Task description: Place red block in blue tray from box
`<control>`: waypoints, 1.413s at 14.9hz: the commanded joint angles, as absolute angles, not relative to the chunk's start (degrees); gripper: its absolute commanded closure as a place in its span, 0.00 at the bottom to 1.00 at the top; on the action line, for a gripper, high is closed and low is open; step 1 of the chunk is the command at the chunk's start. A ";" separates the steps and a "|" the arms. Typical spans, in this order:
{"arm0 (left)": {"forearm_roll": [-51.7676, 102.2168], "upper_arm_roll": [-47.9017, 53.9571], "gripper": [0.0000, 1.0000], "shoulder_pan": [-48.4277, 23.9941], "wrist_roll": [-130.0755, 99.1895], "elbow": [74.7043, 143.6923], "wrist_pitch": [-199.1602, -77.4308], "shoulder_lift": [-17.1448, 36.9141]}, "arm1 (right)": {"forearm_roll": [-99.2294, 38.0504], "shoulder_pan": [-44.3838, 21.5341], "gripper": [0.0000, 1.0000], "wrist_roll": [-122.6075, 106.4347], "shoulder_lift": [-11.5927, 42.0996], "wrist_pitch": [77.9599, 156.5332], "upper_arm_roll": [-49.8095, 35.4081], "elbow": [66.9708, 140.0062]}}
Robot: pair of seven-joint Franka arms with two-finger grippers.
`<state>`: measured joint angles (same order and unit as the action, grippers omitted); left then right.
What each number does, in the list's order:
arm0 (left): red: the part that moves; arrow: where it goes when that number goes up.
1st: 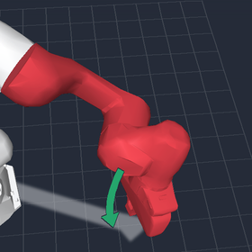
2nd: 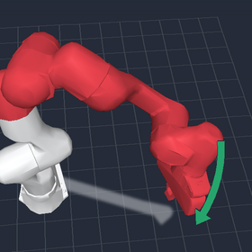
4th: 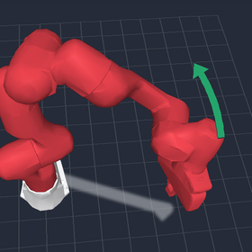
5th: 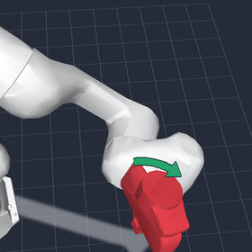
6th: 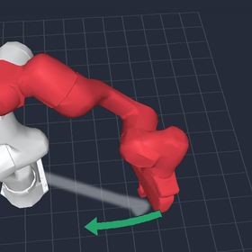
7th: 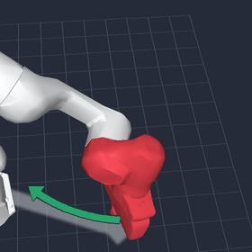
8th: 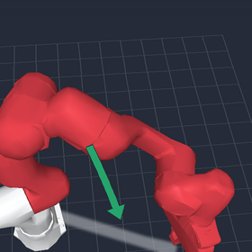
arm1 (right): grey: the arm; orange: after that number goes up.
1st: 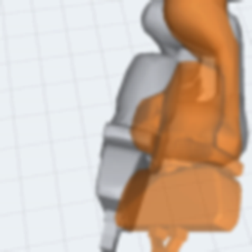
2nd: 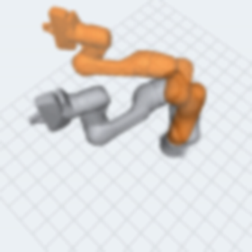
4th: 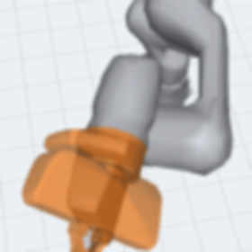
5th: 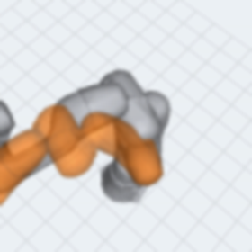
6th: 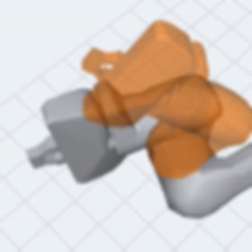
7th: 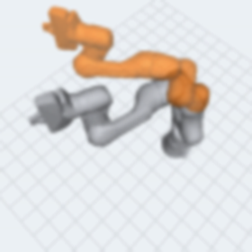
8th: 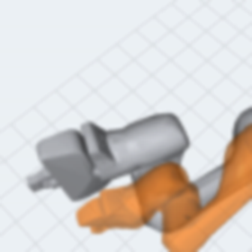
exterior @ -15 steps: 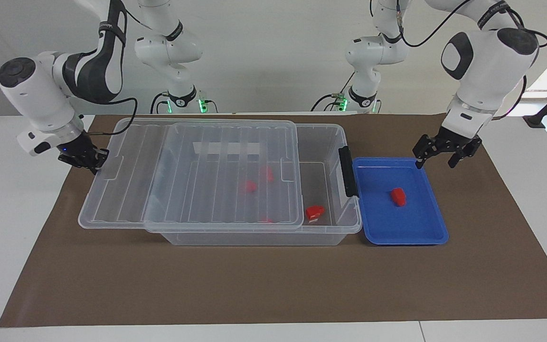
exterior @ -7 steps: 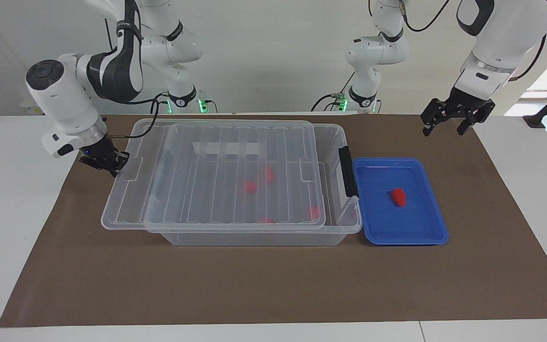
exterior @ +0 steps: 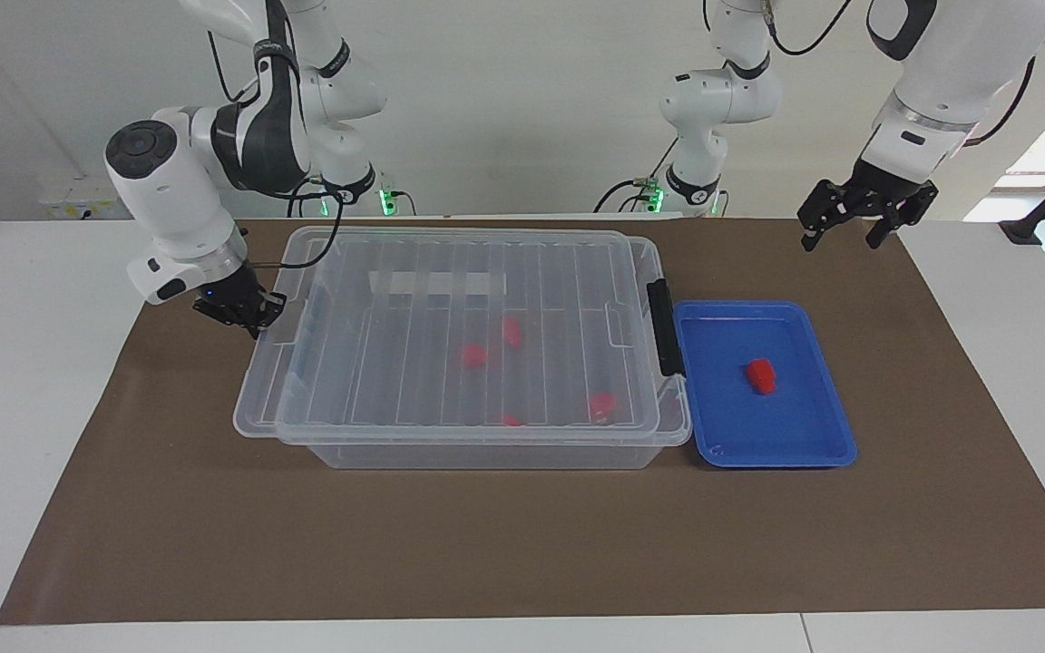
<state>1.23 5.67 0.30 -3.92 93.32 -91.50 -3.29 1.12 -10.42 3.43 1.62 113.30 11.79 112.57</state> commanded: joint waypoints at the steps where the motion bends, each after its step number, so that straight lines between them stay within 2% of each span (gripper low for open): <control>1: 1.49 5.54 0.00 0.09 -4.48 94.66 -90.44 -4.57 | 0.35 -10.20 1.00 7.02 0.53 115.58 9.68 115.13; 21: 1.49 5.45 0.00 0.44 -4.57 94.75 -90.18 -4.57 | 0.00 -10.28 1.00 8.96 0.26 115.66 8.35 115.66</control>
<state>1.23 5.55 0.34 -4.03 93.44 -90.37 -3.29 0.94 -10.36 7.34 1.18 113.68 9.32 112.93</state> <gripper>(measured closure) 0.000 0.991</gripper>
